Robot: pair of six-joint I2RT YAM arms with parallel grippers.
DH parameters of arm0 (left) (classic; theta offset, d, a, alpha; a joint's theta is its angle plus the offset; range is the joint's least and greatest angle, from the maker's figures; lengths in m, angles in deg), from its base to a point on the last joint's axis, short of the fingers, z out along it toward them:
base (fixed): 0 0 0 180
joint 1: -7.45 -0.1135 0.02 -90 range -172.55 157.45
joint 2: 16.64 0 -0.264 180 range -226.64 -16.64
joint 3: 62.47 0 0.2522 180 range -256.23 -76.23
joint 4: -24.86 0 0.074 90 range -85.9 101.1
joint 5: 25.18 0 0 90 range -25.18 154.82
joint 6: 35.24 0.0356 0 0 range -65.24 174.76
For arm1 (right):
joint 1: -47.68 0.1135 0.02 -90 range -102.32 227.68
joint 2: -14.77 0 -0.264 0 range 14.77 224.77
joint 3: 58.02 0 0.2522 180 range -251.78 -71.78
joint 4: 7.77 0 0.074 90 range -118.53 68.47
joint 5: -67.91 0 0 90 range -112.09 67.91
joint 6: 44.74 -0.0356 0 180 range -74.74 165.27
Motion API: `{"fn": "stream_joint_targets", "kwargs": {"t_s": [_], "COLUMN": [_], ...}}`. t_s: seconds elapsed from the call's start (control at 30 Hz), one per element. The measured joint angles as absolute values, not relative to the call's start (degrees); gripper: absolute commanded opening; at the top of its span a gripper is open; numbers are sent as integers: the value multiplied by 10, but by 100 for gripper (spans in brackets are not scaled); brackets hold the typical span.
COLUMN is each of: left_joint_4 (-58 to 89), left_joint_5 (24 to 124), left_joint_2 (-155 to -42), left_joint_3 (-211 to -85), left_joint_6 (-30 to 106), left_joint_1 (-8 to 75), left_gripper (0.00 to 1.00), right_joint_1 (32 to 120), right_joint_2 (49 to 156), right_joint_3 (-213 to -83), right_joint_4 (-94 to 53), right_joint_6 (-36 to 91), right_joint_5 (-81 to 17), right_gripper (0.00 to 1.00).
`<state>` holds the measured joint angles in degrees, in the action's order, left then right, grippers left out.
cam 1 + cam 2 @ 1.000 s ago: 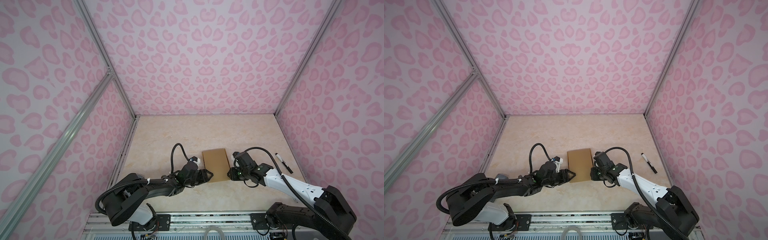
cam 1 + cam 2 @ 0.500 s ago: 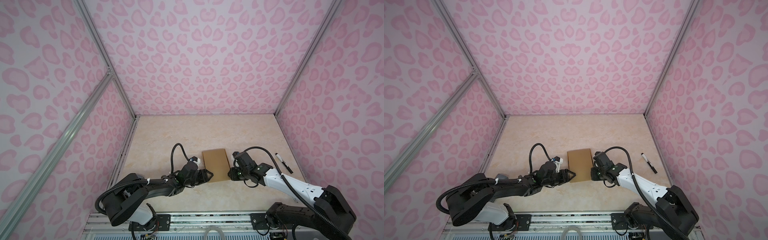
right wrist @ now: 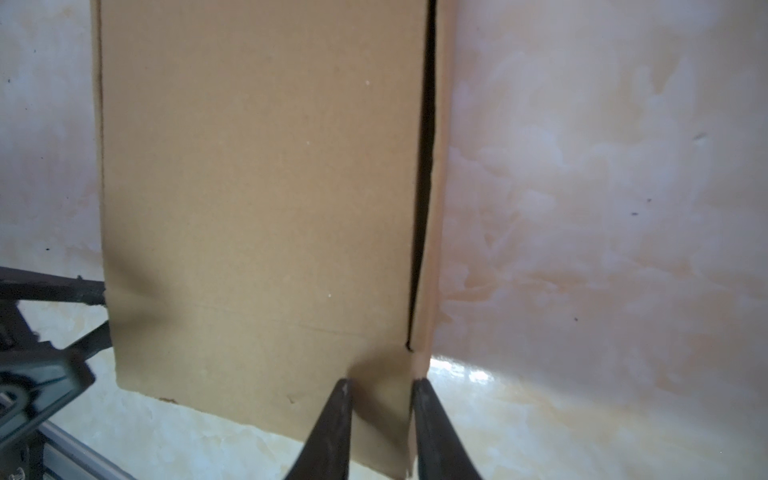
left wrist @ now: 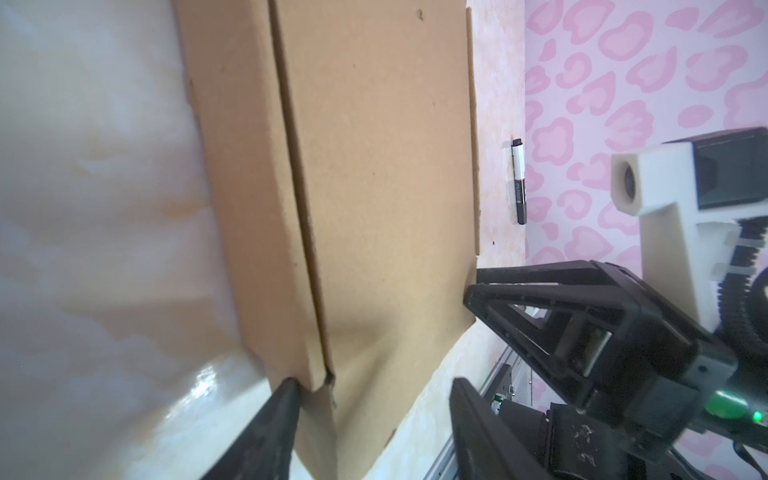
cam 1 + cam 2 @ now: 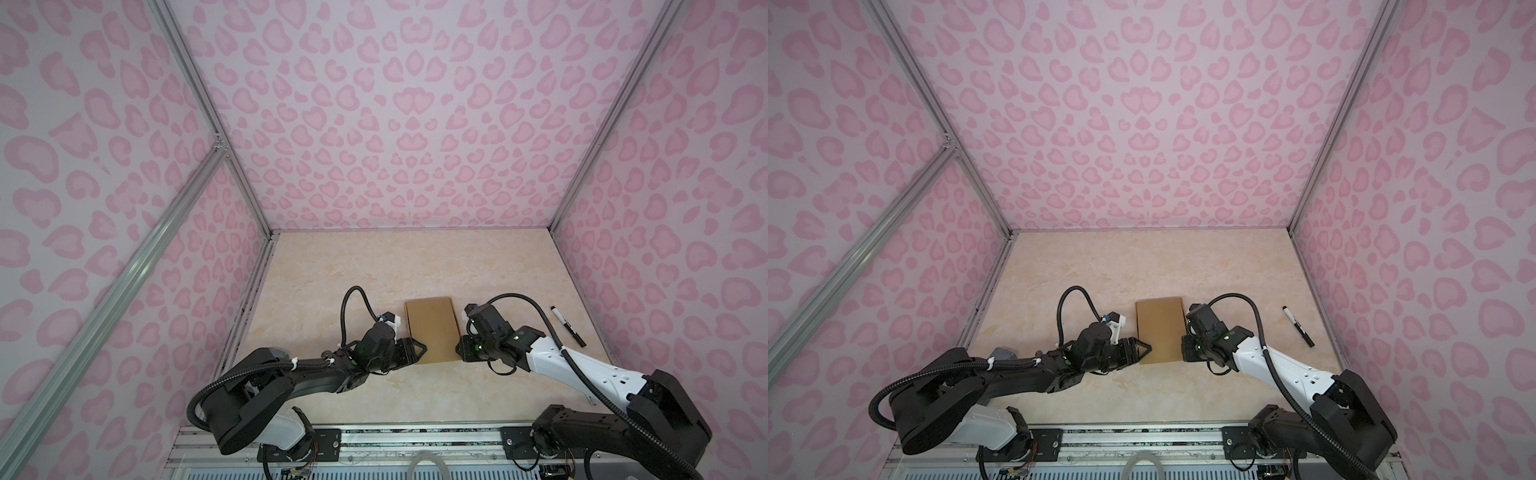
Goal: Fold the paper box
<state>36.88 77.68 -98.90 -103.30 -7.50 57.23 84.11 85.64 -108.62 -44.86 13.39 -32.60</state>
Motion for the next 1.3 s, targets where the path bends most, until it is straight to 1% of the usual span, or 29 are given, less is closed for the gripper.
{"fn": "stream_joint_targets", "kwargs": {"t_s": [0.23, 0.43, 0.63, 0.87, 1.07, 1.17, 1.3], "left_joint_4": [366, 352, 318, 257, 170, 117, 28], "left_joint_5": [785, 790, 794, 796, 798, 793, 776], "left_joint_2": [-978, -962, -930, -904, -910, -943, -1030], "left_joint_3": [-1036, -1037, -1042, -1082, -1168, -1251, -1403], "left_joint_6": [-66, -60, -44, -7, 37, 75, 148], "left_joint_1": [553, 539, 512, 472, 441, 426, 413], "left_gripper": [65, 66, 66, 67, 68, 68, 68], "right_joint_1": [841, 841, 841, 840, 834, 834, 852], "right_joint_2": [855, 854, 854, 846, 819, 796, 763], "right_joint_3": [-1086, -1087, -1096, -1101, -1111, -1115, -1117], "right_joint_4": [-447, -448, -451, -455, -476, -486, -499], "right_joint_6": [134, 134, 136, 140, 146, 148, 148], "right_joint_5": [-326, -326, -326, -321, -312, -312, -319], "right_gripper": [27, 27, 32, 37, 39, 38, 38]}}
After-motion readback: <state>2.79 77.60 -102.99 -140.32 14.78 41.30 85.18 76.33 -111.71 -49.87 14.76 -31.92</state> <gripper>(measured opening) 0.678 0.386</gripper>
